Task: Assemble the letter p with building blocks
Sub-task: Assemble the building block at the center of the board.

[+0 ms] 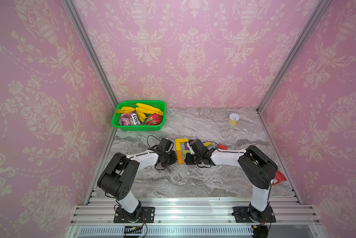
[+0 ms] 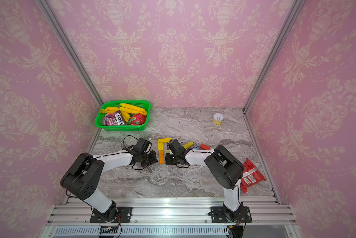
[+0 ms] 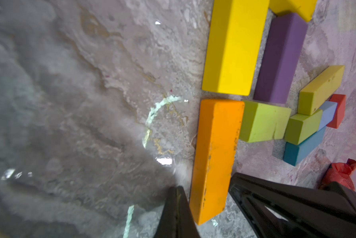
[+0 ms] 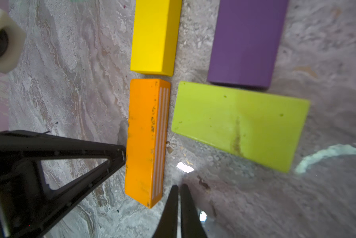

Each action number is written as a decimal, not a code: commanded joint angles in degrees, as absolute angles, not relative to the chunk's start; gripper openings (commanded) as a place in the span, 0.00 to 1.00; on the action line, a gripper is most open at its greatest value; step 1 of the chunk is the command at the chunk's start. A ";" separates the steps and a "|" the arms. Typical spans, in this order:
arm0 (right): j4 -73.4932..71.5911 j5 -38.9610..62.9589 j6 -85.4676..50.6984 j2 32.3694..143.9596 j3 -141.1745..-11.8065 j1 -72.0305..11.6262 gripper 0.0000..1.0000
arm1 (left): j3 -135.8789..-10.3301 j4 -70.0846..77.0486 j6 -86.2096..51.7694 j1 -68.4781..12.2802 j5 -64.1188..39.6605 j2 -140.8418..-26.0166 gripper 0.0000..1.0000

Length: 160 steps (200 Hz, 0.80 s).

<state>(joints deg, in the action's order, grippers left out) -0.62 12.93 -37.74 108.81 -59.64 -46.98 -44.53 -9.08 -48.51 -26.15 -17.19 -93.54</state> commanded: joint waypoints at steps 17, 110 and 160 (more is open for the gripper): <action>5.23 14.77 -36.96 109.09 -57.46 -49.86 0.10 | -43.07 -10.67 -47.42 -26.79 -15.29 -91.76 0.00; 7.71 14.05 -36.92 109.28 -58.84 -51.38 0.10 | -43.15 -10.06 -47.03 -26.80 -16.03 -92.70 0.00; 8.52 14.06 -36.62 110.82 -60.66 -51.61 0.10 | -44.50 -9.31 -46.68 -26.81 -16.86 -95.09 0.00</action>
<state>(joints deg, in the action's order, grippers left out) 2.11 14.33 -37.71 108.75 -60.55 -50.94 -43.75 -8.58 -48.51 -26.17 -17.23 -93.12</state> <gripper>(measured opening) 0.095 0.047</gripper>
